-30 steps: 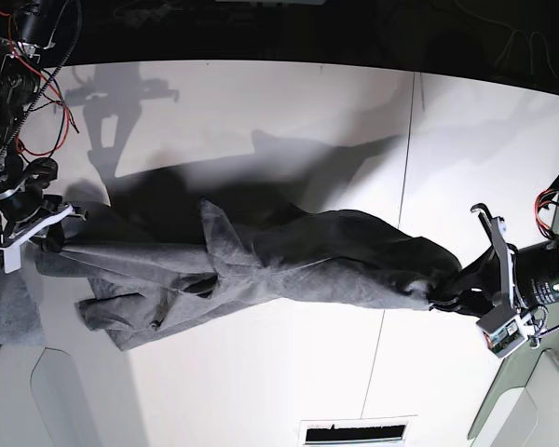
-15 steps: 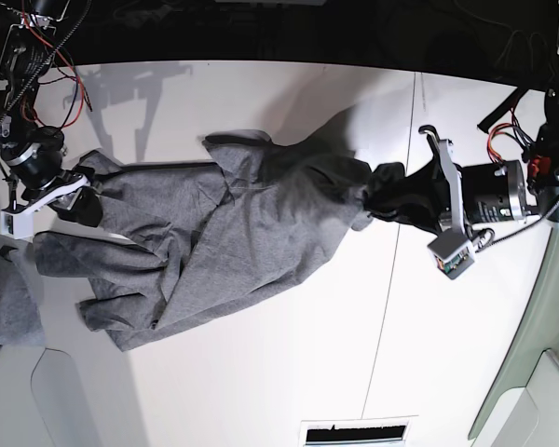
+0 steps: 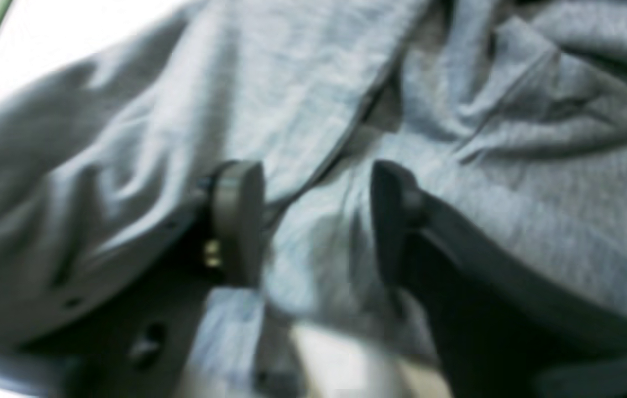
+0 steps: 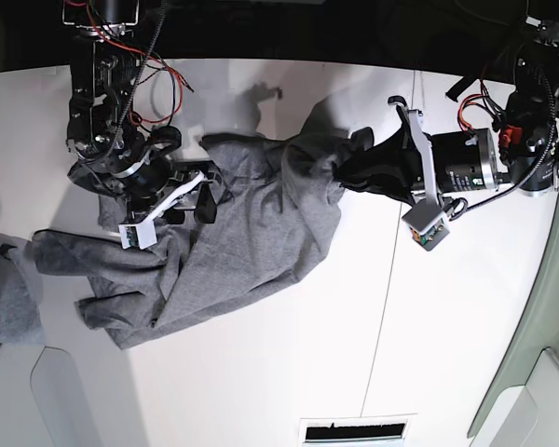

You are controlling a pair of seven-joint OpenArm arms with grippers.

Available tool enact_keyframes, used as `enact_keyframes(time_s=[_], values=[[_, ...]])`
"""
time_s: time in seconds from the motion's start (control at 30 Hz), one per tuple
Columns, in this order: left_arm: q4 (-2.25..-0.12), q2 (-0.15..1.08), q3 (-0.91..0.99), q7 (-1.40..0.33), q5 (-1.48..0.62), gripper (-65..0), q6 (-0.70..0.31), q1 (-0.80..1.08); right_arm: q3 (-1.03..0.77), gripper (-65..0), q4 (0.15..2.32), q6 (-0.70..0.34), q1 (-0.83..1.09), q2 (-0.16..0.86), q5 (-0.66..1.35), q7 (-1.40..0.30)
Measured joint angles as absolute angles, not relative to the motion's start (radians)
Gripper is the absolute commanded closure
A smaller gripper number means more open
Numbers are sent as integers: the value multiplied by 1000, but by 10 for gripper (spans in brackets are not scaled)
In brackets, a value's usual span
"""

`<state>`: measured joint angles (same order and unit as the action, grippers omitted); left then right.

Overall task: Layout the t-shirt on the table in an organized manner, then fold the t-shirt properly
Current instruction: 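Regrasp the shirt with the right gripper and lift it up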

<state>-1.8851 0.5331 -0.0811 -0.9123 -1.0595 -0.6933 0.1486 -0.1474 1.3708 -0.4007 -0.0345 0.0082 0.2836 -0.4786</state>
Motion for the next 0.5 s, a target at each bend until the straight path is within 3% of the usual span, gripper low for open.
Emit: enact_keyframes(time_s=[0.23, 0.5], values=[[-1885, 540, -79, -912, -1060, 0, -693, 113, -147, -330, 1138, -423, -202, -1, 281, -464], [-1885, 540, -79, -912, -1051, 0, -693, 113, -145, -314, 1098, -461, -220, -58, 307, -471]])
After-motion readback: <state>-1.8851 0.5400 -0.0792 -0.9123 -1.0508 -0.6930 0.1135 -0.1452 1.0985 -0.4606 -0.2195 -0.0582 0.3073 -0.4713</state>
